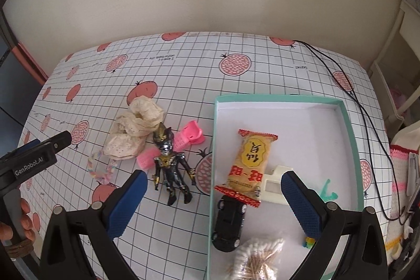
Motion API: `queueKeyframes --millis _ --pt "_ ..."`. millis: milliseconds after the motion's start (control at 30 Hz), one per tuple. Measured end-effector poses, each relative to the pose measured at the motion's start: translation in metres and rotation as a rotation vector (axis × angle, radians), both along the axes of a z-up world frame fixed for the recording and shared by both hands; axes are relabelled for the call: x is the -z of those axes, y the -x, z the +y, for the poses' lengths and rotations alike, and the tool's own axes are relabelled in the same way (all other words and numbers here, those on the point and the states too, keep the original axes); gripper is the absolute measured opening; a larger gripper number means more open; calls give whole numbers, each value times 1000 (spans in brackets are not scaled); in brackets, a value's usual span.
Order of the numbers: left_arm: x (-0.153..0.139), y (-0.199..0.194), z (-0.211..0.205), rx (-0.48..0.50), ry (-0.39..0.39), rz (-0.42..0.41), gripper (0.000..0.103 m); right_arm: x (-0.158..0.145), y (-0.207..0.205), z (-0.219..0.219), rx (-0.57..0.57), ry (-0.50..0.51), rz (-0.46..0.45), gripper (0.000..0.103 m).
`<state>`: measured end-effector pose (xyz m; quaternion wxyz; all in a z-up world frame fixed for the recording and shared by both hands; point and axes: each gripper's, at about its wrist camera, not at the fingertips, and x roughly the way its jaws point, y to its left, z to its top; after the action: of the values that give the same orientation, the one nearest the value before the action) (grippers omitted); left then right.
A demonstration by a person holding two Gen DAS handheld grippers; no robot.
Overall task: Organize objects
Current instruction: 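Withdraw both tools from the tray toward the action figure and rainbow cord, then reach the right tool to the black-silver action figure while the left tool approaches the rainbow braided cord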
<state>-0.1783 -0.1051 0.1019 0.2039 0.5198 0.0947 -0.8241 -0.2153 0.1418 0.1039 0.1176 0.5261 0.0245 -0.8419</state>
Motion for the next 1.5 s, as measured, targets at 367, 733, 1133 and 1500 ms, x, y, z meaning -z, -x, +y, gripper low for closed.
queueKeyframes --millis 367,733,1133,1500 --pt "25 -4 -30 -52 -55 -46 89 20 -4 -42 -60 -5 -19 103" --pt "55 3 -19 -8 -88 -82 89 43 -1 -47 -94 29 -6 103" --pt "73 2 -28 -58 -133 -116 89 64 0 -50 -107 27 -32 96" --pt "80 -3 -32 -97 -191 -91 89 71 -1 -57 -125 1 -23 87"
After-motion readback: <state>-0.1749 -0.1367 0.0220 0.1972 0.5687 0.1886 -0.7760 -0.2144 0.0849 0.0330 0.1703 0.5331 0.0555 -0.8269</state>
